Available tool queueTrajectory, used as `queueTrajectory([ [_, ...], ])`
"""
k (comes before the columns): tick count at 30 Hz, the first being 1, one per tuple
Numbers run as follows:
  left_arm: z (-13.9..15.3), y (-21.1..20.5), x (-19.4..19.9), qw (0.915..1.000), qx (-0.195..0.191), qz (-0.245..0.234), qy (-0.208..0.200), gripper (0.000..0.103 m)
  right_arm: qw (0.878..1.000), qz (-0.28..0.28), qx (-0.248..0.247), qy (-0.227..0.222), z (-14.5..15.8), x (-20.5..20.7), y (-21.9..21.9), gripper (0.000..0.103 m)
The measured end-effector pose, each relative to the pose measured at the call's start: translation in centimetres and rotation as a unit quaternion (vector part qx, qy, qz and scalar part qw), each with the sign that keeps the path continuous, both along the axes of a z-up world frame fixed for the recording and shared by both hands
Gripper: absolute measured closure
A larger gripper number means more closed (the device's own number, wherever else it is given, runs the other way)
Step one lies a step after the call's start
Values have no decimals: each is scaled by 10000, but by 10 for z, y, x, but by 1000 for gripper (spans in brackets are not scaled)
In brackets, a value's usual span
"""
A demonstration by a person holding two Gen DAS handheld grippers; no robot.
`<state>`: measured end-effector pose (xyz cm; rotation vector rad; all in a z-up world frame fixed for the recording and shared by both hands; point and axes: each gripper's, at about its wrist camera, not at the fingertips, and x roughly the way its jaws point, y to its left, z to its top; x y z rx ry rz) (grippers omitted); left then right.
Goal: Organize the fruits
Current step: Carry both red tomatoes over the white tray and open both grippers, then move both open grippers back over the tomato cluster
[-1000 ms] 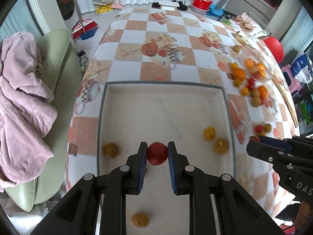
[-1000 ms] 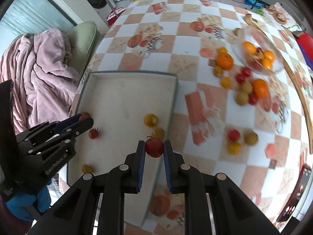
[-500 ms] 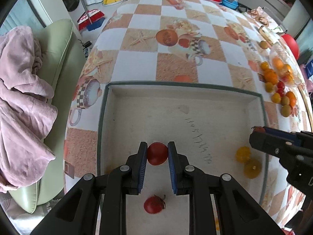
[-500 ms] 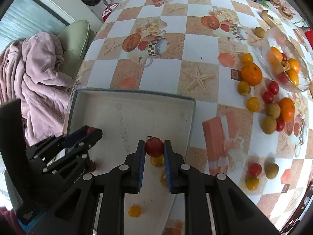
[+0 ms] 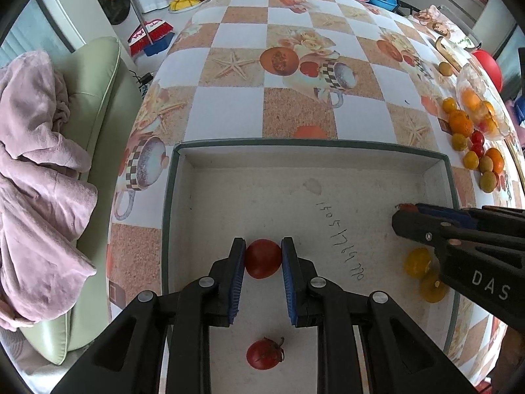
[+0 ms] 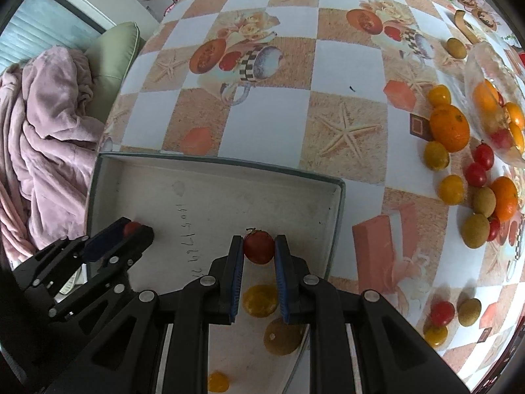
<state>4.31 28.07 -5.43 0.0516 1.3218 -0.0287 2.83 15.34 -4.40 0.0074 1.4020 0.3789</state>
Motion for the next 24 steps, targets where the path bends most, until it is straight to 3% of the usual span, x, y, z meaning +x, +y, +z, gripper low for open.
queueTrajectory([
  [2, 0, 0, 0, 10000, 56, 29, -5, 69, 9999, 87, -71, -40, -1, 1, 6, 82],
  [3, 0, 1, 0, 9999, 96, 65, -2, 61, 9999, 126, -98, -56, -3, 2, 8, 82],
  [4, 1, 2, 0, 9999, 80, 92, -8, 43, 9998, 157, -114, -69, -2, 1, 9, 82],
  [5, 3, 3, 0, 9998, 93, 132, -81, 40, 9998, 176, -116, -62, -2, 1, 9, 81],
  [9, 7, 4, -2, 9998, 106, 158, -83, 40, 9997, 213, -76, -66, 3, -1, 8, 74],
  [11, 10, 6, -3, 9997, 123, 188, -106, 40, 9997, 206, 42, -133, 10, -4, 4, 50],
  [14, 15, 7, -7, 9996, 119, 202, -132, 40, 9992, 216, 106, -306, 23, -10, 2, 31],
  [17, 21, 5, -11, 9996, 212, 116, -143, 40, 9987, 166, 167, -445, 35, -15, -4, 25],
  [24, 34, -10, -26, 9996, 253, -49, -107, 40, 9986, -188, 89, -494, 50, -35, -39, 24],
])
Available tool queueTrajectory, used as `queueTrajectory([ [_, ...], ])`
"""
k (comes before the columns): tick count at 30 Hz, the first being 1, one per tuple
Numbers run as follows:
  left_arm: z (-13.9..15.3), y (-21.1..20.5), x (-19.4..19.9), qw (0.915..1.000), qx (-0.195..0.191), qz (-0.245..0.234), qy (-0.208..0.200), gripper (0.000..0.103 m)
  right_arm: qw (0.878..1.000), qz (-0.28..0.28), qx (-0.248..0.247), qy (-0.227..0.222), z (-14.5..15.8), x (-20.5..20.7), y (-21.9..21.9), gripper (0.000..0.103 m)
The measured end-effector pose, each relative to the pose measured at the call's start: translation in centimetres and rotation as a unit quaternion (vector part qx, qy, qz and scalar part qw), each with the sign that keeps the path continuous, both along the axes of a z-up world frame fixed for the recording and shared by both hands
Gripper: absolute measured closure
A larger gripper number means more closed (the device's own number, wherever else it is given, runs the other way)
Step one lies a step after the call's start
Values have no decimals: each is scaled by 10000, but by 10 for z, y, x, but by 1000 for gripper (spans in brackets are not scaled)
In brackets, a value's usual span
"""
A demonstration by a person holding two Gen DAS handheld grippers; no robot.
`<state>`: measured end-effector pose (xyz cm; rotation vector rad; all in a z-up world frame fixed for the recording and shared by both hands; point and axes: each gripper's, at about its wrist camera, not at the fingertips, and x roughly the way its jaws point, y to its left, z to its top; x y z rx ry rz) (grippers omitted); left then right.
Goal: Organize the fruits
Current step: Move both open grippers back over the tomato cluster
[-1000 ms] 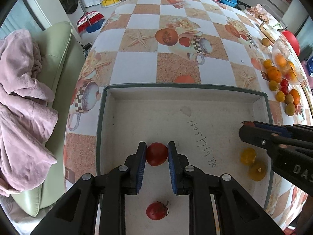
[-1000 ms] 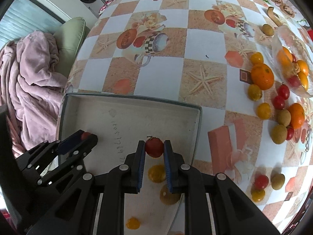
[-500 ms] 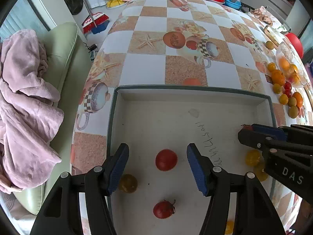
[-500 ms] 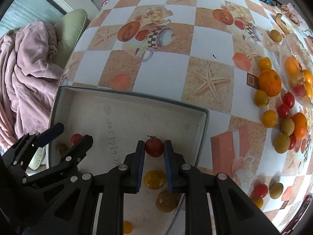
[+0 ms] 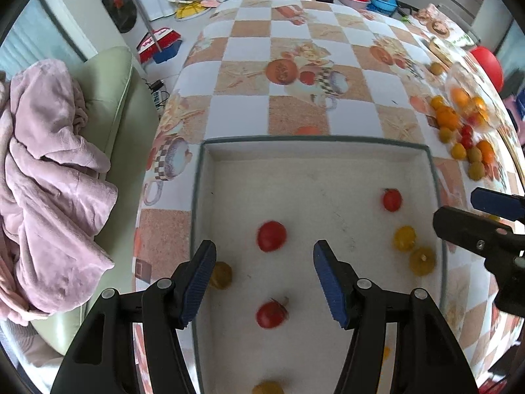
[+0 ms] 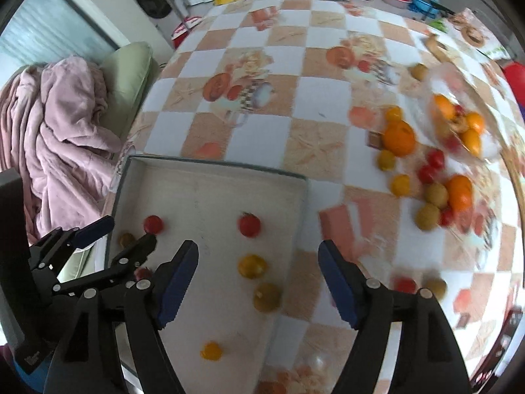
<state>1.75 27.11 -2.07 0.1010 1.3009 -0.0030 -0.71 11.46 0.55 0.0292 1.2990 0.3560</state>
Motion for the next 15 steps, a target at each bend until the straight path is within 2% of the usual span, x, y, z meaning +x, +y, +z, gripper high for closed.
queueTrajectory([
  [15, 29, -91, -16, 9956, -160, -923, -43, 40, 9934, -1092, -179, 316, -8, -58, -123, 24],
])
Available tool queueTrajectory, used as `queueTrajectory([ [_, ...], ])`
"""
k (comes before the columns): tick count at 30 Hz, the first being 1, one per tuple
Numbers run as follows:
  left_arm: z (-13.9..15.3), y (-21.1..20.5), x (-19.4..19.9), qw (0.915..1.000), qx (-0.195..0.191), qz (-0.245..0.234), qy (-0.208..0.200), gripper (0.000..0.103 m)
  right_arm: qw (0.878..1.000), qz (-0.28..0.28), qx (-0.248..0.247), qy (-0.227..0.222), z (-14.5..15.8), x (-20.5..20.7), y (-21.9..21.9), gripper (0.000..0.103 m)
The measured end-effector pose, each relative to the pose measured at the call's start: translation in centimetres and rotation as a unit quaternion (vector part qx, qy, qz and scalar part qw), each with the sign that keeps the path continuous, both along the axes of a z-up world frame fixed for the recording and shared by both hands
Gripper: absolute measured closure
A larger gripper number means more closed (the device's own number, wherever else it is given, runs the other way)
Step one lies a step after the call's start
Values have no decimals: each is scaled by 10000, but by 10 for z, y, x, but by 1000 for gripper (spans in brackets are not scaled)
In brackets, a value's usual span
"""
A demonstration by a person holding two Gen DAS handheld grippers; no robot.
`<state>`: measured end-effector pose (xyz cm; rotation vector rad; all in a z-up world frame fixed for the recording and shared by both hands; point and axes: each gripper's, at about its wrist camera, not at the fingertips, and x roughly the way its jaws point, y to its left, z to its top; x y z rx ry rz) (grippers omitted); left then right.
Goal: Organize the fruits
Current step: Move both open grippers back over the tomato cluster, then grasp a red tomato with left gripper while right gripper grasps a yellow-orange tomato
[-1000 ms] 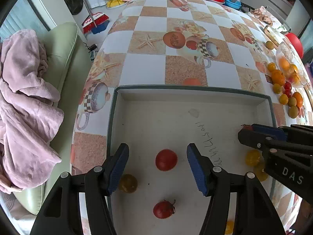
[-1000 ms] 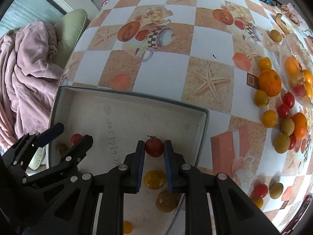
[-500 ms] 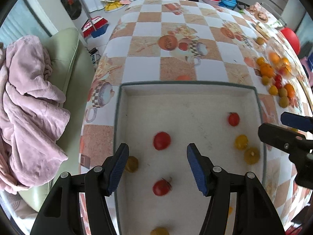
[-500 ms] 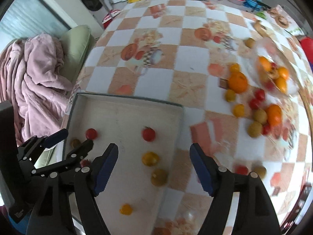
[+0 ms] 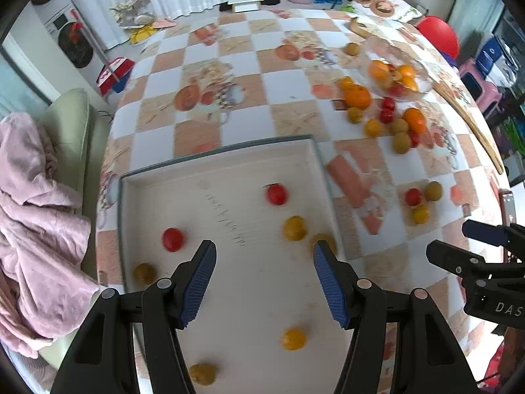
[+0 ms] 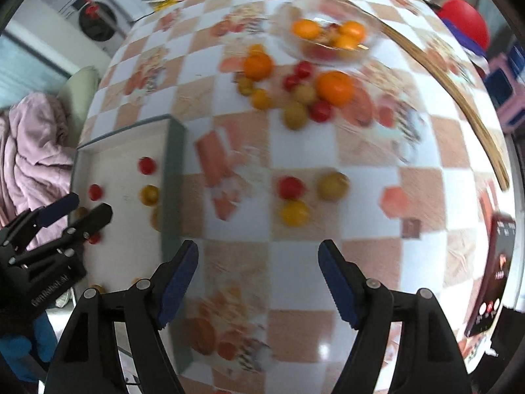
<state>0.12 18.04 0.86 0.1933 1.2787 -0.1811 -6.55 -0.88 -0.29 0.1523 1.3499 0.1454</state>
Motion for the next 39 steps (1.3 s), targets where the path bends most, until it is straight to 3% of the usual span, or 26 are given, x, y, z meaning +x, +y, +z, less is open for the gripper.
queueTrajectory([
  [14, 1, -74, -1, 9989, -112, -434, 117, 40, 9988, -481, -76, 93, -8, -13, -70, 24],
  [24, -26, -118, 10, 9978, -163, -502, 393, 40, 9992, -365, -104, 114, -17, -12, -89, 24],
  [39, -57, -153, 29, 9976, -206, -457, 480, 40, 9986, -490, 52, 195, -26, -22, -115, 24],
])
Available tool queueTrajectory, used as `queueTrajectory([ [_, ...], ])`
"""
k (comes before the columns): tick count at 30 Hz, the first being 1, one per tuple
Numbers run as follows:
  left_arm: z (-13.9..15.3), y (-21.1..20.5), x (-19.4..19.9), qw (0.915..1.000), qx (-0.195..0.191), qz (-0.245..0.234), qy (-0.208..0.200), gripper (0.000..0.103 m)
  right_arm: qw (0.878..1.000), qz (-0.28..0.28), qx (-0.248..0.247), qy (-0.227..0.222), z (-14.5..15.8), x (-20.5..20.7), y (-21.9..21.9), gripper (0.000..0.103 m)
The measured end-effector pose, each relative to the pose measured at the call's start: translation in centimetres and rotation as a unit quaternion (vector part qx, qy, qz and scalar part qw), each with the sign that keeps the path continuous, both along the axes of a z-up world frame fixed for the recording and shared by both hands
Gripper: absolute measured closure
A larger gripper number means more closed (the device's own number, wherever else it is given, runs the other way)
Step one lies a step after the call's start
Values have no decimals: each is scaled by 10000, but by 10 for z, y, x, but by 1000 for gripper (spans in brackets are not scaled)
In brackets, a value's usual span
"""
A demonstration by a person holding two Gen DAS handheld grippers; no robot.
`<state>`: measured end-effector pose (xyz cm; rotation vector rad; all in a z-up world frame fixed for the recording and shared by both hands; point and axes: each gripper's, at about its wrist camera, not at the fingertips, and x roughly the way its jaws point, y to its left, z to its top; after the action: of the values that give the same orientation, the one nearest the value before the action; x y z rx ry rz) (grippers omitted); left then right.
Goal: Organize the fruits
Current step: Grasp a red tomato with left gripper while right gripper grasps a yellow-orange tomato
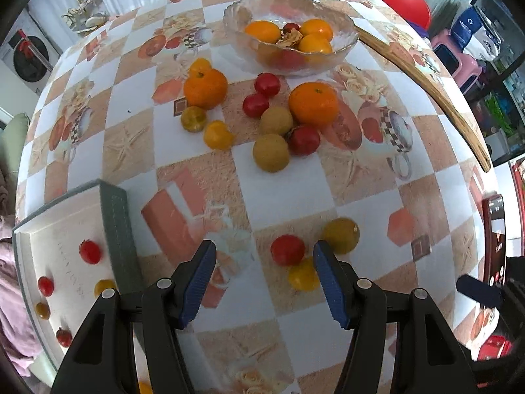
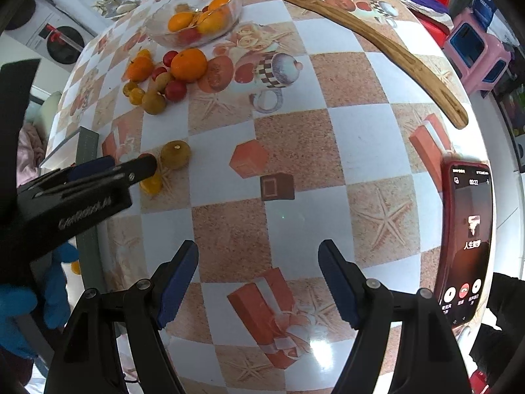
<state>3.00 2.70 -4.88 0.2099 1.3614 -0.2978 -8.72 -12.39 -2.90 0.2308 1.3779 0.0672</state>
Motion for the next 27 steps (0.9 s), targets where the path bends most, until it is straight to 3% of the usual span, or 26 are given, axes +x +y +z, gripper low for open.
queueTrajectory([
  [12, -11, 9, 12, 9994, 297, 138, -114, 40, 9999, 58, 95, -81, 2, 10, -3, 24],
  [27, -9, 19, -28, 9992, 325, 140, -196, 40, 9994, 214, 150, -217, -3, 42, 14, 24],
])
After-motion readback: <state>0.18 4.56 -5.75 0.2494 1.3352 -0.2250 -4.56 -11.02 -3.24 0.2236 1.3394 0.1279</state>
